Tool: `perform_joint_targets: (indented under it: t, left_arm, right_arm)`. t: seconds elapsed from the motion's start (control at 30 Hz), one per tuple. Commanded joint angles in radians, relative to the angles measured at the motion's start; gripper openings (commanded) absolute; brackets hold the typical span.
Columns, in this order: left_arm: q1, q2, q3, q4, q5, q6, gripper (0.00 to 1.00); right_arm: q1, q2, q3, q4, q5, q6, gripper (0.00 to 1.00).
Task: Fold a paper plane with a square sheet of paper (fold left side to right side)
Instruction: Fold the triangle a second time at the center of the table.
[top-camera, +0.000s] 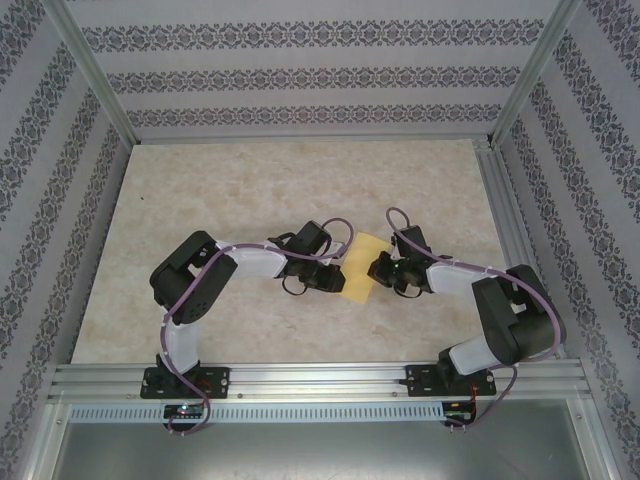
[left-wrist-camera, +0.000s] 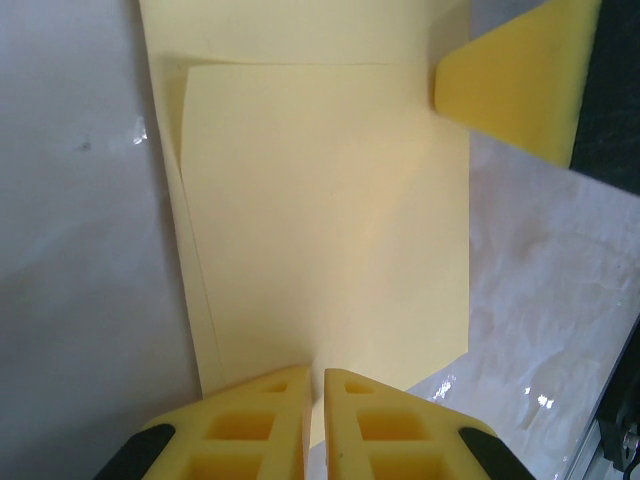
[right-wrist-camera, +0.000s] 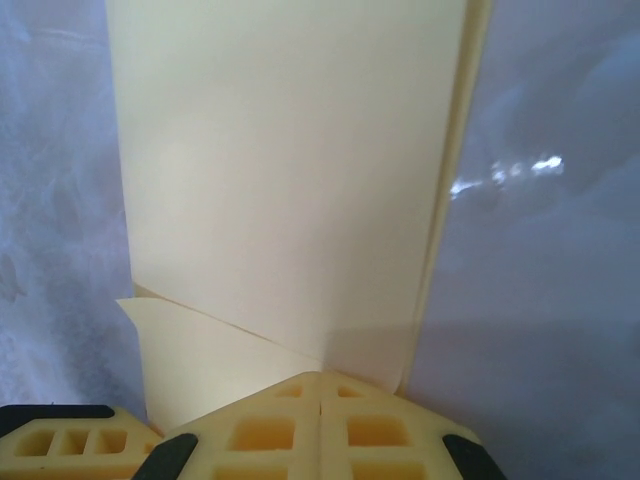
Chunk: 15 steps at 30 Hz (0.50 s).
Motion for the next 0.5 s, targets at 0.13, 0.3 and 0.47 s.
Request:
perform_joint_targets:
  t: [0.13,0.3,0.47]
  left_arm:
    - [0.0,0.03,-0.034,-0.087,-0.057,0.034,0.15]
    - [0.0,0.031,-0.031,-0.082,-0.053,0.03,0.15]
    - [0.0,0.031,-0.025,-0.082,-0.05,0.029,0.15]
  right_arm:
    - [-0.082,-0.005,0.004,-0.07,0.028,-0.093,0.01]
    - [-0.1,-0.059,0.041,-0.14,0.031,-0.116,0.01]
    - [-0.08,-0.17,0.044,-0.178,0.02,-0.077,0.01]
